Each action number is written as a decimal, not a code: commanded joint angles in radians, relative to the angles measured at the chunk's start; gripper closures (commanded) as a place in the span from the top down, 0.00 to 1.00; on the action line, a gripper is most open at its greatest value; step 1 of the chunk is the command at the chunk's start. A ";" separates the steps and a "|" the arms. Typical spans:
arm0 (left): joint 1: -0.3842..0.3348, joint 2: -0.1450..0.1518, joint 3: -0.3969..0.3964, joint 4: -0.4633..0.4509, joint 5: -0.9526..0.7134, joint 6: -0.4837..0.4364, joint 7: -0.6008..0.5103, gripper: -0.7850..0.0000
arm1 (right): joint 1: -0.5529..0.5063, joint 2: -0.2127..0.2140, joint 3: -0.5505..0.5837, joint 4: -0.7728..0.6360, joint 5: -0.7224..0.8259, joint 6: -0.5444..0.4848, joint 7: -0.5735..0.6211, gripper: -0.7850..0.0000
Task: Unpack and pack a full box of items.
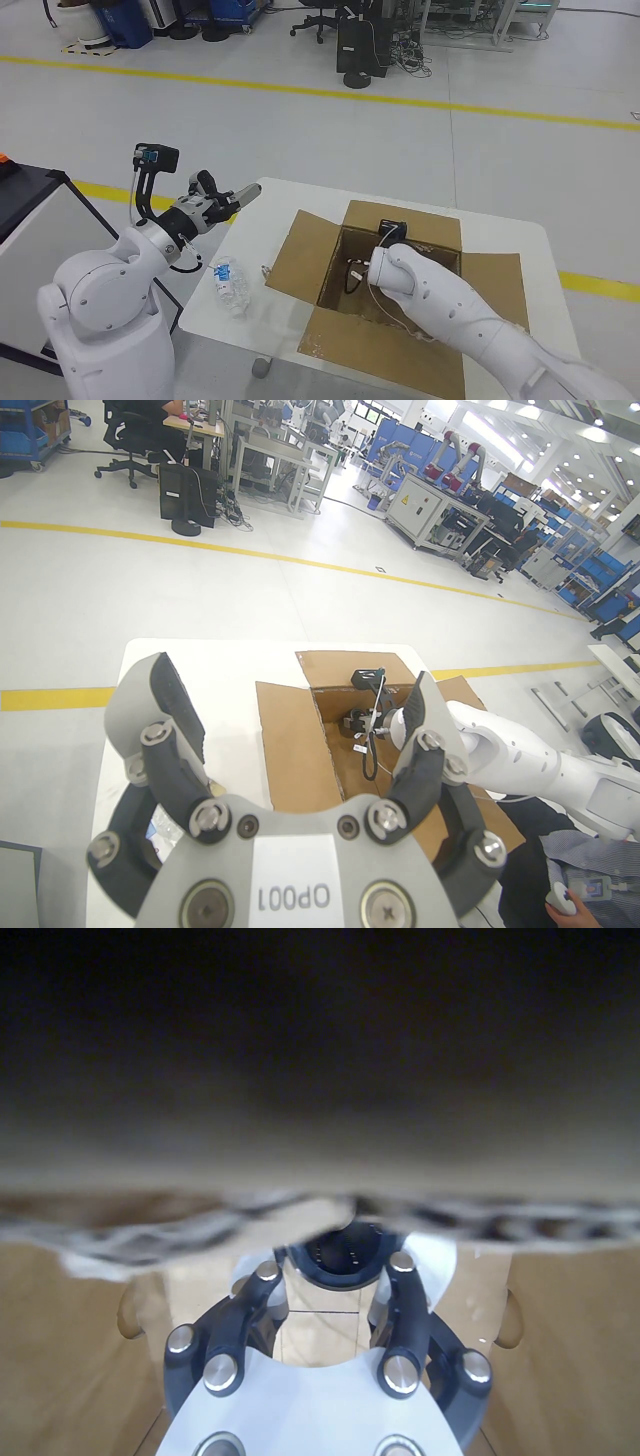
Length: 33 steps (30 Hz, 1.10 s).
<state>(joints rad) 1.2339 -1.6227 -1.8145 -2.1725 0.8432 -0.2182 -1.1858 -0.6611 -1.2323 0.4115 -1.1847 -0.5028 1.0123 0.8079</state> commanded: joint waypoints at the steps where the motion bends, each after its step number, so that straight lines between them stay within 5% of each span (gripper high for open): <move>1: 0.000 0.000 0.000 0.000 0.000 0.000 0.000 1.00 | 0.003 -0.004 -0.002 0.007 0.001 0.000 0.000 0.00; 12: 0.000 0.000 0.000 0.000 0.000 0.000 0.000 1.00 | -0.036 0.018 0.059 -0.080 -0.041 0.000 0.000 0.00; 23: 0.000 0.000 0.000 0.000 0.000 0.000 0.000 1.00 | -0.187 0.122 0.202 -0.309 -0.133 0.000 0.000 0.00; 33: 0.000 0.000 0.000 0.000 0.000 0.000 0.000 1.00 | -0.425 0.203 0.433 -0.586 -0.286 0.000 0.000 0.00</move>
<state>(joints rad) 1.2339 -1.6227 -1.8145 -2.1725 0.8432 -0.2182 -1.1858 -1.0596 -1.0340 0.8199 -1.7446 -0.7690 1.0123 0.8079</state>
